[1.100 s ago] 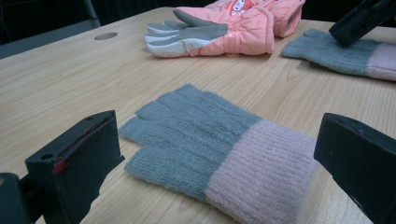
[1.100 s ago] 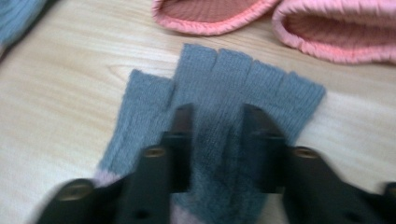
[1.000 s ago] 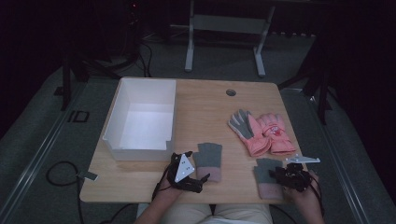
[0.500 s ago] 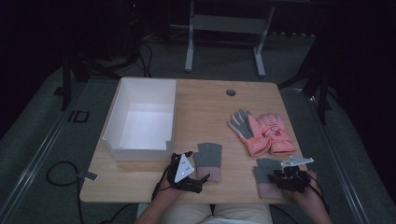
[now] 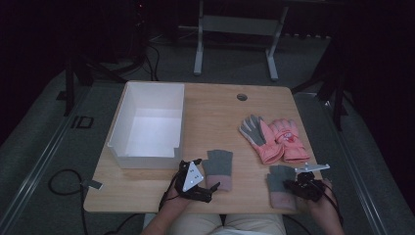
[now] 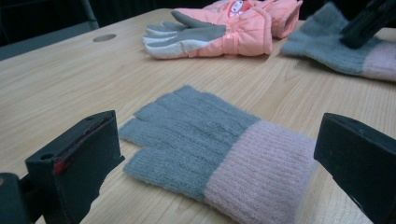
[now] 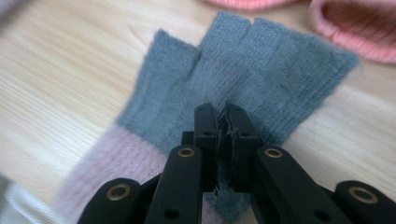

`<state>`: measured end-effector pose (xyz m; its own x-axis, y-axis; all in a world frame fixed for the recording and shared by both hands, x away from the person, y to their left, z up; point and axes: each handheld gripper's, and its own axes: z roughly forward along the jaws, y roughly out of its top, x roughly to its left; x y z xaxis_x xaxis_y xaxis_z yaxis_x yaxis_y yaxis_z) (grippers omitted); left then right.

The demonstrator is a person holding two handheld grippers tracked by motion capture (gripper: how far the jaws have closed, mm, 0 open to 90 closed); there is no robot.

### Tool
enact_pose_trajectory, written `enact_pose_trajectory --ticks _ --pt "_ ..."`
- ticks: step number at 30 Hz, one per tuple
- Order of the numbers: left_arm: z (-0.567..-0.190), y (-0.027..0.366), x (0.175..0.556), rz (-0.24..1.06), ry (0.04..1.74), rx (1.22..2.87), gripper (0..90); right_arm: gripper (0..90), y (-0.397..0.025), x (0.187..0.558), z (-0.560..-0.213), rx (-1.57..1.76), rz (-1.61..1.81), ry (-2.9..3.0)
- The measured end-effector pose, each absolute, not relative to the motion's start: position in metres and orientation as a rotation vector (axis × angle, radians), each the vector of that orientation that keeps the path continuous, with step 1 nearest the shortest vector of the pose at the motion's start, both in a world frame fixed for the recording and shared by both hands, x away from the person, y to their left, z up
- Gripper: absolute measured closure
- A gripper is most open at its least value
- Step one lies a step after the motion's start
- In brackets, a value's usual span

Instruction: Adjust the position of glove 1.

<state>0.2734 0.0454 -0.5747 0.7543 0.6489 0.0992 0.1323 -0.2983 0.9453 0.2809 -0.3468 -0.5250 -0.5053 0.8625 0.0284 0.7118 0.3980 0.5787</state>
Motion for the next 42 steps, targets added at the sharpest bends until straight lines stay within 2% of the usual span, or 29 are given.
enact_pose_trajectory --ticks 9,17,26,34,42 --pt "-0.575 0.046 0.274 0.572 0.603 1.827 0.1 84.8 -0.321 0.289 -0.463 1.291 0.951 2.261" --pt "-0.575 0.051 0.274 0.579 0.622 1.794 0.1 84.8 -0.273 0.316 -0.441 1.205 1.015 2.254" --pt "-0.575 0.052 0.274 0.555 0.613 1.79 0.0 84.7 -0.219 0.333 -0.45 1.164 1.048 2.312" --pt "-0.575 0.052 0.273 0.551 0.597 1.779 0.0 84.7 -0.172 0.34 -0.474 1.128 1.03 2.41" --pt "-0.575 0.051 0.273 0.541 0.588 1.786 0.0 84.6 -0.154 0.338 -0.5 1.152 0.979 2.504"
